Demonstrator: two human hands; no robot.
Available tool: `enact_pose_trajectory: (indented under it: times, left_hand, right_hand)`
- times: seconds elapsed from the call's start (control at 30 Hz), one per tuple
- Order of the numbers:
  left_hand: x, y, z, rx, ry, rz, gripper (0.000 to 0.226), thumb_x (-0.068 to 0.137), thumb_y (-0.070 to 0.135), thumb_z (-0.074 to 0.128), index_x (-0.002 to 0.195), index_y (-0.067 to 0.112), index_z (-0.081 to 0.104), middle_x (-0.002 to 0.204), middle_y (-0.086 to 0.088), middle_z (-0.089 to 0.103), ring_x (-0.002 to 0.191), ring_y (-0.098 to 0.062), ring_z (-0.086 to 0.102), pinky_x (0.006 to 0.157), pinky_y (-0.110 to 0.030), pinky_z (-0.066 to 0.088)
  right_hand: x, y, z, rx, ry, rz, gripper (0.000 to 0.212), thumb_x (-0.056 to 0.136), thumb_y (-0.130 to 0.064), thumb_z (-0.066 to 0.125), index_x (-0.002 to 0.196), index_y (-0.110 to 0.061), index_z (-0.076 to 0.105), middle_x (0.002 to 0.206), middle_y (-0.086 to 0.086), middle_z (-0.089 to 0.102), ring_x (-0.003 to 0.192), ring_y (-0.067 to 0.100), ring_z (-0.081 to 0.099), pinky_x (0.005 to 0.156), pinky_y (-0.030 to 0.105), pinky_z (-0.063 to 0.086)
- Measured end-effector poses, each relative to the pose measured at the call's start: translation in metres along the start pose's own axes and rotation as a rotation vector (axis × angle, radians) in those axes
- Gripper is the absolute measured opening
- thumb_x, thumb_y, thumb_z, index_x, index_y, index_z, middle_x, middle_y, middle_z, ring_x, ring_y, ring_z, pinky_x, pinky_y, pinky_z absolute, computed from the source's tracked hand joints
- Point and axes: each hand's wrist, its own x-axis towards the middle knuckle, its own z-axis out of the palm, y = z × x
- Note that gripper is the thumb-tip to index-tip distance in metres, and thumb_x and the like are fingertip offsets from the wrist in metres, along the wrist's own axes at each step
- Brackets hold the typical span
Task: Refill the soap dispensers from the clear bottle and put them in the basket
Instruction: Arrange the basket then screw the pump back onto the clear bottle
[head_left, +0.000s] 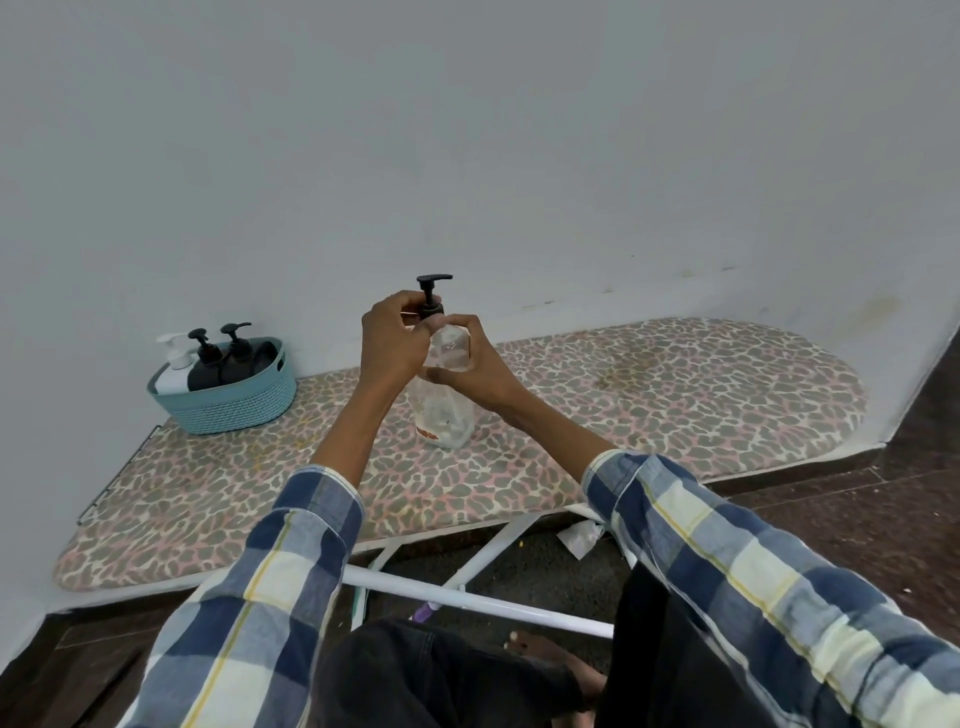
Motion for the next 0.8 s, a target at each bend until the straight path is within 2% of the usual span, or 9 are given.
enact_pose_trajectory:
  times: [0.13, 0.23, 0.3, 0.37, 0.5, 0.57, 0.63, 0.7, 0.8]
  left_hand:
    - [0.006, 0.022, -0.017, -0.235, -0.112, -0.001, 0.024, 0.103, 0.002, 0.063, 0.123, 0.007, 0.075, 0.106, -0.002, 0.079, 0.097, -0.005, 0.074, 0.093, -0.023, 0.056]
    - [0.013, 0.038, -0.036, -0.429, -0.288, -0.004, 0.023, 0.107, 0.007, 0.059, 0.124, 0.009, 0.073, 0.108, -0.001, 0.078, 0.106, -0.01, 0.072, 0.095, -0.029, 0.059]
    - [0.011, 0.044, -0.044, -0.569, -0.402, -0.034, 0.023, 0.107, 0.013, 0.058, 0.126, 0.011, 0.072, 0.114, 0.0, 0.078, 0.116, -0.014, 0.069, 0.101, -0.033, 0.059]
    - [0.006, 0.046, -0.042, -0.633, -0.376, -0.048, 0.025, 0.106, 0.015, 0.061, 0.128, 0.007, 0.071, 0.115, -0.002, 0.078, 0.118, -0.016, 0.069, 0.099, -0.033, 0.059]
    - [-0.001, 0.041, -0.028, -0.592, 0.025, -0.079, 0.027, 0.095, 0.014, 0.079, 0.12, 0.002, 0.077, 0.105, -0.006, 0.08, 0.098, -0.011, 0.075, 0.091, -0.029, 0.061]
    - [-0.003, 0.032, -0.022, -0.561, 0.201, -0.118, 0.023, 0.091, 0.014, 0.084, 0.112, 0.007, 0.08, 0.099, -0.004, 0.08, 0.091, -0.009, 0.074, 0.093, -0.03, 0.061]
    - [-0.009, 0.025, -0.016, -0.534, 0.281, -0.151, 0.022, 0.091, 0.016, 0.084, 0.111, 0.009, 0.08, 0.1, -0.003, 0.08, 0.09, -0.009, 0.073, 0.09, -0.027, 0.06]
    - [-0.013, 0.022, -0.011, -0.533, 0.302, -0.2, 0.022, 0.091, 0.023, 0.084, 0.109, 0.01, 0.079, 0.102, -0.004, 0.079, 0.092, -0.01, 0.072, 0.087, -0.025, 0.057]
    - [-0.014, 0.026, -0.008, -0.528, 0.247, -0.352, 0.029, 0.09, 0.04, 0.083, 0.089, 0.012, 0.074, 0.095, -0.002, 0.076, 0.084, -0.01, 0.068, 0.079, -0.025, 0.049]
  right_hand:
    - [-0.013, -0.023, -0.016, 0.265, -0.062, 0.068, 0.079, 0.075, -0.055, 0.088, 0.136, -0.02, 0.052, 0.122, 0.004, 0.077, 0.113, 0.022, 0.074, 0.111, 0.054, 0.052]
    - [-0.023, -0.044, -0.032, 0.496, -0.267, 0.11, 0.084, 0.078, -0.073, 0.076, 0.137, -0.014, 0.061, 0.125, 0.013, 0.073, 0.109, 0.03, 0.072, 0.102, 0.045, 0.056]
    - [-0.026, -0.051, -0.041, 0.634, -0.355, 0.105, 0.073, 0.09, -0.07, 0.059, 0.136, -0.014, 0.066, 0.125, 0.018, 0.068, 0.1, 0.027, 0.069, 0.09, 0.035, 0.058]
    - [-0.026, -0.053, -0.046, 0.664, -0.395, 0.131, 0.067, 0.095, -0.067, 0.046, 0.132, -0.017, 0.072, 0.12, 0.017, 0.067, 0.097, 0.025, 0.064, 0.087, 0.032, 0.056]
    - [-0.026, -0.041, -0.042, 0.308, -0.198, 0.106, 0.073, 0.089, -0.077, 0.062, 0.139, -0.025, 0.061, 0.123, 0.011, 0.074, 0.107, 0.026, 0.072, 0.111, 0.057, 0.05]
    - [-0.034, -0.028, -0.037, 0.125, -0.05, 0.066, 0.072, 0.08, -0.083, 0.068, 0.135, -0.037, 0.06, 0.129, 0.009, 0.073, 0.113, 0.019, 0.072, 0.108, 0.055, 0.053]
    - [-0.044, -0.019, -0.028, 0.066, -0.049, 0.024, 0.084, 0.072, -0.08, 0.078, 0.14, -0.04, 0.049, 0.133, 0.013, 0.068, 0.113, 0.019, 0.072, 0.099, 0.046, 0.059]
    - [-0.052, -0.015, -0.019, -0.089, -0.058, -0.047, 0.092, 0.071, -0.071, 0.085, 0.145, -0.04, 0.041, 0.133, 0.002, 0.063, 0.114, 0.018, 0.068, 0.097, 0.041, 0.06]
    - [-0.058, -0.011, -0.007, -0.427, 0.09, -0.211, 0.099, 0.074, -0.066, 0.086, 0.152, -0.034, 0.035, 0.126, -0.007, 0.058, 0.107, 0.013, 0.062, 0.09, 0.038, 0.057]
